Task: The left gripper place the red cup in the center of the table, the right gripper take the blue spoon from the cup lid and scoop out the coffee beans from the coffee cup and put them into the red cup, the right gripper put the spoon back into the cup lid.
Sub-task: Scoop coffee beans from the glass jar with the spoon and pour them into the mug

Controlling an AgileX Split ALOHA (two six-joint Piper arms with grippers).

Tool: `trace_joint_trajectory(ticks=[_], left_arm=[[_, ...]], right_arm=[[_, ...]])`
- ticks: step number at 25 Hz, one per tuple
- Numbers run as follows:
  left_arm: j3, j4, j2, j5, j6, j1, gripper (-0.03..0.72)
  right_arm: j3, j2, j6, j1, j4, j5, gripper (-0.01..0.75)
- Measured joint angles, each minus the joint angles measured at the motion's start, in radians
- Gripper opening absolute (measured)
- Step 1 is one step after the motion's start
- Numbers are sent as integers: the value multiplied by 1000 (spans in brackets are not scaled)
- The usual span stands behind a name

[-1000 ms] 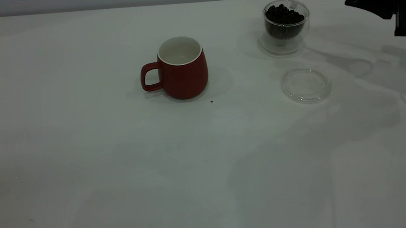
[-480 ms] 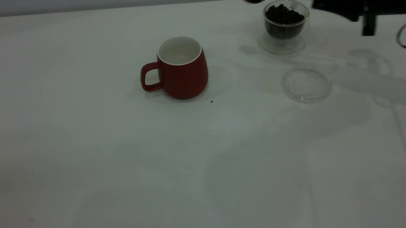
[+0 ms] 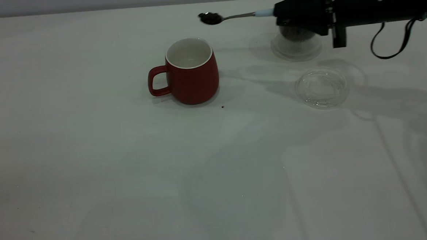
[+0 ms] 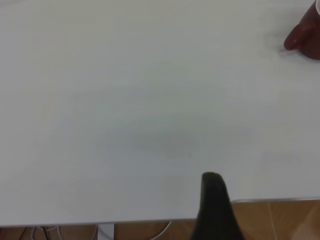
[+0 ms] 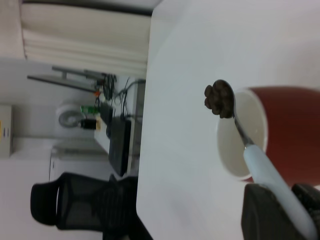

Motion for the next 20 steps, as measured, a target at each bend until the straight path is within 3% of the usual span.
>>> trace_joint_trajectory(ticks=[6, 15, 20], left_arm=[[0, 0, 0, 0, -7, 0, 587], [0, 0, 0, 0, -7, 0, 587], [0, 0, 0, 0, -7, 0, 587]], right_arm=[[0, 0, -30, 49, 0, 1, 112], [0, 0, -190, 59, 0, -1, 112], [0, 0, -306, 60, 0, -67, 112]])
